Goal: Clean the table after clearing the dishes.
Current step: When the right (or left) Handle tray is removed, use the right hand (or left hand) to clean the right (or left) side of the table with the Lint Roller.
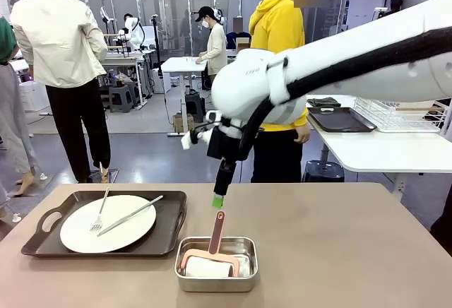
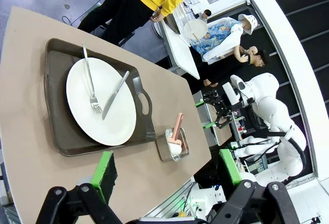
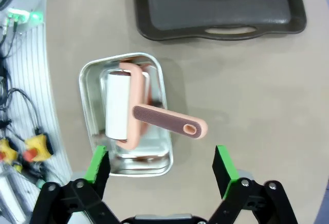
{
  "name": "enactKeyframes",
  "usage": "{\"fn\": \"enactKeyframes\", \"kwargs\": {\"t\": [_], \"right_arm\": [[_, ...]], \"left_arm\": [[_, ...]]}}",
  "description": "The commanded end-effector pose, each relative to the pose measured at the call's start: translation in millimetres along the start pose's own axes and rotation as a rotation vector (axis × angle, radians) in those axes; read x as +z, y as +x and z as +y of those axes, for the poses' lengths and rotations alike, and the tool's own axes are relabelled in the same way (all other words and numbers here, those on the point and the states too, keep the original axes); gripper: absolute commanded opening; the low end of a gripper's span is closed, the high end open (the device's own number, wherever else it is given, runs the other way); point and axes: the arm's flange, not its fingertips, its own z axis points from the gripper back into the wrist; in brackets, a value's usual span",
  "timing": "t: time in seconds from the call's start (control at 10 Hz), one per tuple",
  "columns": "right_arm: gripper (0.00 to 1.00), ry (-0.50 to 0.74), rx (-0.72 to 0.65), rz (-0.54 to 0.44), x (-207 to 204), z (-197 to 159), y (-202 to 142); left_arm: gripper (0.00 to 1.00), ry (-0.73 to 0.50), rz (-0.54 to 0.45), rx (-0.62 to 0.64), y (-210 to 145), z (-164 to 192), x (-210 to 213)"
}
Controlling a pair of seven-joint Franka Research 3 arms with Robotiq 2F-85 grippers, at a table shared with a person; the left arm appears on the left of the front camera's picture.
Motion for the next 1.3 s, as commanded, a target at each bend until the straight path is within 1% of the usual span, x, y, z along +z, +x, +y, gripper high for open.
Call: {"fn": "enactKeyframes", "kwargs": {"t": [0.0, 0.1, 0.2, 0.4, 0.5, 0.6, 0.7, 0.8, 0.9, 1.0, 1.1, 1.2], "right_arm": [[1.00, 0.144, -0.147, -0.211, 30.1, 2.5, -66.5], [1.00, 0.184, -0.226, -0.300, 43.0, 2.3, -102.4], [1.00, 0.183, -0.289, -0.400, 55.3, 6.2, -141.0], [1.00, 0.241, -0.434, -0.583, 73.5, 15.6, -212.4], [1.00, 0.246, -0.521, -0.679, 82.0, 19.1, -248.9], [1.00, 0.263, -0.588, -0.807, 92.9, 25.5, -290.5], [1.00, 0.254, -0.661, -0.871, 102.7, 29.3, -328.2], [1.00, 0.245, -0.759, -0.911, 110.8, 32.8, -367.1], [1.00, 0.220, -0.853, -0.992, 116.8, 38.4, -409.7], [1.00, 0.187, -0.955, -1.093, 119.5, 50.1, -457.4], [1.00, 0.160, -1.043, -1.162, 118.9, 63.0, -494.1], [1.00, 0.116, -1.123, -1.211, 117.7, 78.0, -524.0]], "left_arm": [[1.00, -0.010, -0.004, -0.004, -1.0, -2.5, 2.6], [1.00, -0.010, -0.004, -0.004, -1.0, -2.5, 2.6], [1.00, -0.010, -0.004, -0.004, -1.0, -2.5, 2.6], [1.00, -0.010, -0.004, -0.004, -1.0, -2.5, 2.6], [1.00, -0.010, -0.004, -0.004, -1.0, -2.5, 2.6], [1.00, -0.010, -0.004, -0.004, -1.0, -2.5, 2.6], [1.00, -0.010, -0.004, -0.004, -1.0, -2.5, 2.6], [1.00, -0.010, -0.004, -0.004, -1.0, -2.5, 2.6], [1.00, -0.010, -0.004, -0.004, -1.0, -2.5, 2.6], [1.00, -0.010, -0.004, -0.004, -1.0, -2.5, 2.6], [1.00, -0.010, -0.004, -0.004, -1.0, -2.5, 2.6], [1.00, -0.010, -0.004, -0.004, -1.0, -2.5, 2.6]]}}
